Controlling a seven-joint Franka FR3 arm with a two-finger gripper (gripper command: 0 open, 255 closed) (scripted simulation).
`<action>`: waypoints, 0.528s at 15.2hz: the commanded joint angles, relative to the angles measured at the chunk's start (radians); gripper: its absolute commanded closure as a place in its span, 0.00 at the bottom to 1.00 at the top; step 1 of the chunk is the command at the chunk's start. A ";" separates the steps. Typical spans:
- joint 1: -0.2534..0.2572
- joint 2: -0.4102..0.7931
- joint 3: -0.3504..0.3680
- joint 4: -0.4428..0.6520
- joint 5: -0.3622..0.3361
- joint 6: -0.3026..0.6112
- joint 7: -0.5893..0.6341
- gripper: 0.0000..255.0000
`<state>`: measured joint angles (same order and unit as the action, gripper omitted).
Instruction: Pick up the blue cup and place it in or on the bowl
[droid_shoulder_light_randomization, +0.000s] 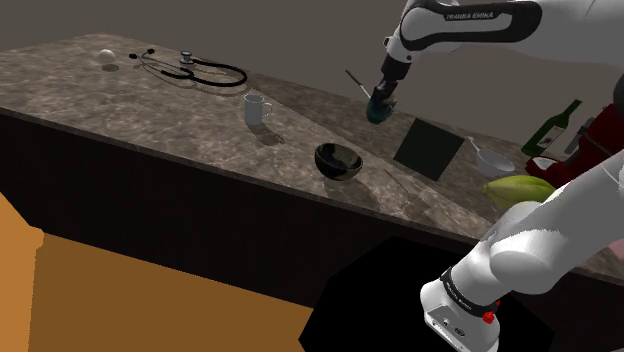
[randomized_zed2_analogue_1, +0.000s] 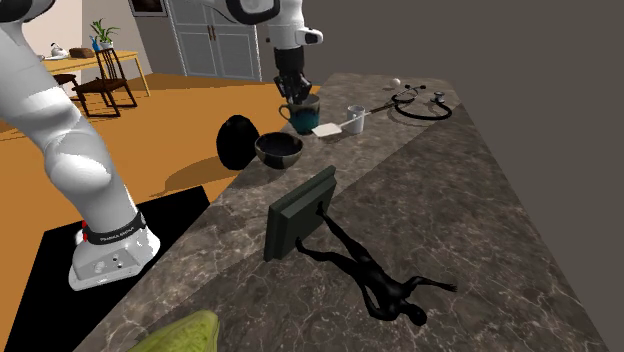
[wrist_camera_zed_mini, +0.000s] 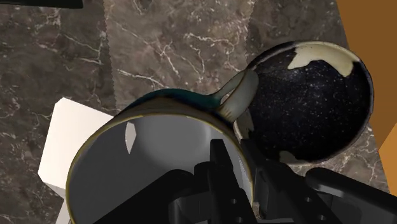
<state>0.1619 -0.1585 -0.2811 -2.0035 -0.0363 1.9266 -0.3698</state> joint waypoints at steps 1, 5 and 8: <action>0.019 -0.019 0.030 -0.025 -0.005 0.006 0.053 1.00; 0.059 -0.027 0.090 -0.030 -0.003 0.001 0.152 1.00; 0.089 -0.022 0.134 -0.022 0.000 -0.003 0.225 1.00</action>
<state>0.2404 -0.1856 -0.1628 -2.0301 -0.0382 1.9228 -0.1722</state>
